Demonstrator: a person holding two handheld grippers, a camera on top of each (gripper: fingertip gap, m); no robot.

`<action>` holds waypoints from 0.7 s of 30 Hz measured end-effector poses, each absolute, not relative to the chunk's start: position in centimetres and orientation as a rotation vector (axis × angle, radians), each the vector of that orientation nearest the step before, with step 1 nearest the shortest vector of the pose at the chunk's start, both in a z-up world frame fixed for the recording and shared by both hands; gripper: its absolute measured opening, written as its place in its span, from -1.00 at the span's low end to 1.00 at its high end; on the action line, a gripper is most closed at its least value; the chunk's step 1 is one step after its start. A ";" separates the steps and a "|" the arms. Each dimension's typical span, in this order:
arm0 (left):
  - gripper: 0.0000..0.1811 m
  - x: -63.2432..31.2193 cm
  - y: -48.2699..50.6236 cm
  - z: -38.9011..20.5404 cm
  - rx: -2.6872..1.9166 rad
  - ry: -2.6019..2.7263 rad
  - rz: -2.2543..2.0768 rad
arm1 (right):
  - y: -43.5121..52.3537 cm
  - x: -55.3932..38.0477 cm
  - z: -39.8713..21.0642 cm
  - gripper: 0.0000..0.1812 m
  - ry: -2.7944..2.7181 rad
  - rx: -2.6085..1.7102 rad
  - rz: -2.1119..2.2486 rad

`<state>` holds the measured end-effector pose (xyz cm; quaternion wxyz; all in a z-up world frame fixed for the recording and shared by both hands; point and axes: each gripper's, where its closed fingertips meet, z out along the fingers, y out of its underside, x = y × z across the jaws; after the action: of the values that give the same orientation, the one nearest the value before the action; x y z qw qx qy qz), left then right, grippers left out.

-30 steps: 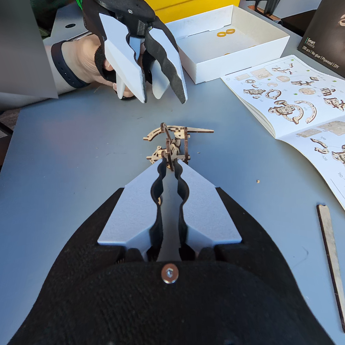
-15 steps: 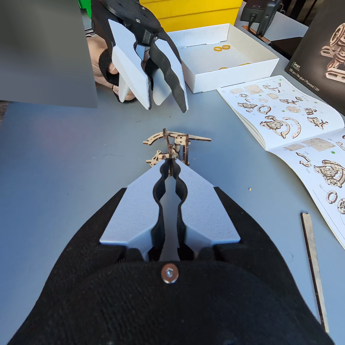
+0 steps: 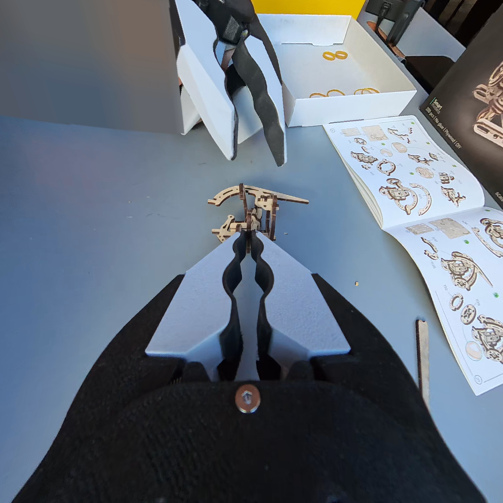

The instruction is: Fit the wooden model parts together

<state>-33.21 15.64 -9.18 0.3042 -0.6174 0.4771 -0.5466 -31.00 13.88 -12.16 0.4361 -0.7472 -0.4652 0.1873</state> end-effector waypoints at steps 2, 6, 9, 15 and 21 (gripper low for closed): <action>-0.54 -33.3 15.5 -8.9 -1.611 1.267 -1.455 | 13.9 -31.0 -12.2 -0.98 -1.176 -1.885 0.454; -0.54 -33.5 15.7 -8.6 -1.598 1.256 -1.452 | 13.9 -31.0 -12.4 -0.98 -1.191 -1.942 0.471; -0.54 -33.4 15.8 -8.8 -1.610 1.251 -1.462 | 13.9 -31.1 -12.4 -0.98 -1.207 -1.955 0.476; -0.54 -33.4 15.9 -8.8 -1.611 1.247 -1.460 | 13.8 -31.0 -12.5 -0.98 -1.196 -1.962 0.507; -0.53 -33.4 15.9 -8.8 -1.613 1.248 -1.459 | 13.7 -31.0 -12.5 -0.98 -1.193 -1.949 0.507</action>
<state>-33.39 15.87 -8.79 0.3116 -0.6113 0.4728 -0.5529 -30.97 13.72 -12.53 0.3899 -0.7667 -0.4695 0.1993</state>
